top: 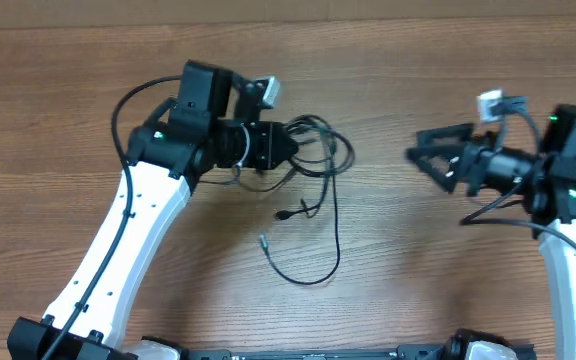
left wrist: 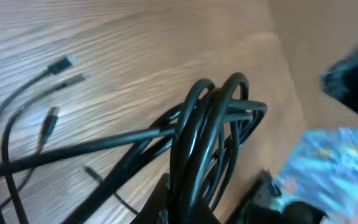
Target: Untangle cables
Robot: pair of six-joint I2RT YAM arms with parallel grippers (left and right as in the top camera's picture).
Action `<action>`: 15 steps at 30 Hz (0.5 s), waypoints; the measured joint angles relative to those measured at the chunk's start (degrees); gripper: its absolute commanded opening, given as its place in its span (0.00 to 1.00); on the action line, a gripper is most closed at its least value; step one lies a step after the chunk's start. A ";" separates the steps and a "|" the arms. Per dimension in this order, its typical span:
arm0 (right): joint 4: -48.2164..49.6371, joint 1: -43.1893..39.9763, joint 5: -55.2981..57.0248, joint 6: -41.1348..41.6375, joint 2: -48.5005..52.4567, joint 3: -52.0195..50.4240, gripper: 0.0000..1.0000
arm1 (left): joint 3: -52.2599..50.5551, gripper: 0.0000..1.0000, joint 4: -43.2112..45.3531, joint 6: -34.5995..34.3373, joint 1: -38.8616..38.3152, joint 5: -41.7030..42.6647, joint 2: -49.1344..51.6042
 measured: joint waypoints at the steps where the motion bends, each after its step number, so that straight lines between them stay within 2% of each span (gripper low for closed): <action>1: -1.05 3.02 -0.09 -3.43 0.00 -0.02 0.66 | 0.00 0.04 1.05 1.42 -1.14 1.86 0.00; 2: -1.66 4.68 0.09 -5.01 0.00 -0.02 0.57 | 0.00 0.04 1.29 1.99 -1.95 2.54 0.00; 5: -3.28 10.91 2.40 -10.16 -0.02 -0.02 0.47 | 0.00 0.04 1.70 3.17 -4.50 4.00 0.00; 10: -3.28 16.13 8.55 -12.94 -0.02 -0.02 0.23 | 0.00 0.04 1.75 3.52 -7.19 4.79 0.00; 15: -3.69 16.72 12.13 -13.81 -0.02 -0.02 0.15 | 0.00 0.04 1.81 3.41 -7.48 4.57 0.00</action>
